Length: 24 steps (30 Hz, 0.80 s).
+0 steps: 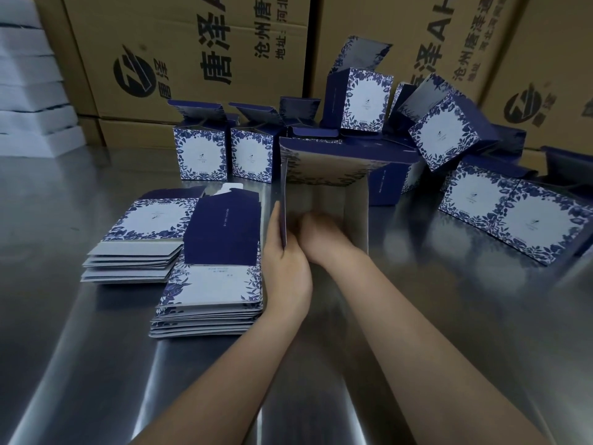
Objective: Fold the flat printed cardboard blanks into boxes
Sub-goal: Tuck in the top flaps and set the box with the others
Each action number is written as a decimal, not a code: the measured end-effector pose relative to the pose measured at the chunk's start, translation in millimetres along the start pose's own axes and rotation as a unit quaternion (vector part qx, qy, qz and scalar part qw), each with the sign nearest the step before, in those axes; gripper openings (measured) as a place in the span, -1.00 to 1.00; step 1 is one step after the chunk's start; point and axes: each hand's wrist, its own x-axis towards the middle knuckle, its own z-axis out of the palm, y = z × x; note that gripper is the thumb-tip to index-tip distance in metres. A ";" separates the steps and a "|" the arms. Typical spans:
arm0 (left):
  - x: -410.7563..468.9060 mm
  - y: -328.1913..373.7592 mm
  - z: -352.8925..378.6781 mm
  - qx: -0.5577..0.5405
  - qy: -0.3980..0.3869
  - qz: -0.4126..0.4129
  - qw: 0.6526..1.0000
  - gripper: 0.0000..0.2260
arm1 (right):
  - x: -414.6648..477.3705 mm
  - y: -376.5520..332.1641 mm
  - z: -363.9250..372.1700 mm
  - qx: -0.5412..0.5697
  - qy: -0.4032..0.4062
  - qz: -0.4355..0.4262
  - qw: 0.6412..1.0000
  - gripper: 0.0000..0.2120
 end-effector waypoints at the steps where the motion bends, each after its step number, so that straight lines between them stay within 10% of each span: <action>1: -0.4 -0.1 -0.3 0.000 -0.001 0.002 1.000 -0.60 | -0.7 -0.7 0.2 -0.008 -0.013 -0.003 1.000 -0.73; 9: -1.3 -0.9 2.1 0.014 0.004 0.011 1.000 -0.57 | 0.7 0.0 -6.4 -0.044 -0.101 -0.044 0.993 -0.71; 19: -2.0 1.7 -0.2 0.009 -0.019 0.033 0.999 -0.53 | 0.5 8.9 -1.2 0.066 0.096 0.002 0.993 -0.70; 24: -3.2 2.3 1.3 0.023 -0.025 0.043 0.999 -0.56 | 8.0 16.0 2.2 -0.060 0.002 0.024 0.998 -0.67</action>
